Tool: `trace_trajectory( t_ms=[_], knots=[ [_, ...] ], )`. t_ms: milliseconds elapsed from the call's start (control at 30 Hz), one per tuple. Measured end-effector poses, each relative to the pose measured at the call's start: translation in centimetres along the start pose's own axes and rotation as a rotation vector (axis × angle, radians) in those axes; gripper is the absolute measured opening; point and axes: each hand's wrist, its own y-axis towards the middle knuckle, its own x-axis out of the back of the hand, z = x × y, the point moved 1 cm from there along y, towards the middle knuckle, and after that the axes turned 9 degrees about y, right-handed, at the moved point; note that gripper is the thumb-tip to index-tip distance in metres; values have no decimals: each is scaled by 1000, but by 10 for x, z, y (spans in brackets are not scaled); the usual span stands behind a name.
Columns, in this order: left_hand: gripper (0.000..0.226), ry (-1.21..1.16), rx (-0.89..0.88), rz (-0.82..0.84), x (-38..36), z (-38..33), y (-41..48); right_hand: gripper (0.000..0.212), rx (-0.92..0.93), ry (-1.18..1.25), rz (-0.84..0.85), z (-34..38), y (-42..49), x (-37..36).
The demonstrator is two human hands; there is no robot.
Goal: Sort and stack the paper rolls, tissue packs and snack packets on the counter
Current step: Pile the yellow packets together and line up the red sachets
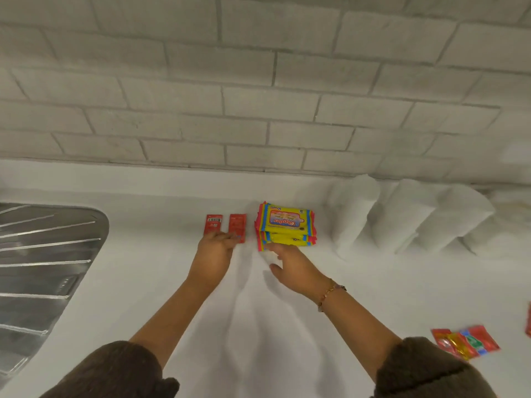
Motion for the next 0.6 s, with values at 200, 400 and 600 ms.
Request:
trace_trajectory(
  t_ms=[200,400,600],
  knots=[
    [21,-111,-126,66,-8,-97,-4,41,-180,-59,-124,-73,-100,59],
    [24,-253,-282,146,-34,-217,-15,40,-365,-109,-262,-141,-198,113],
    [29,-323,-447,295,-49,-328,-35,39,-538,-87,-324,-192,-266,150]
  ],
)
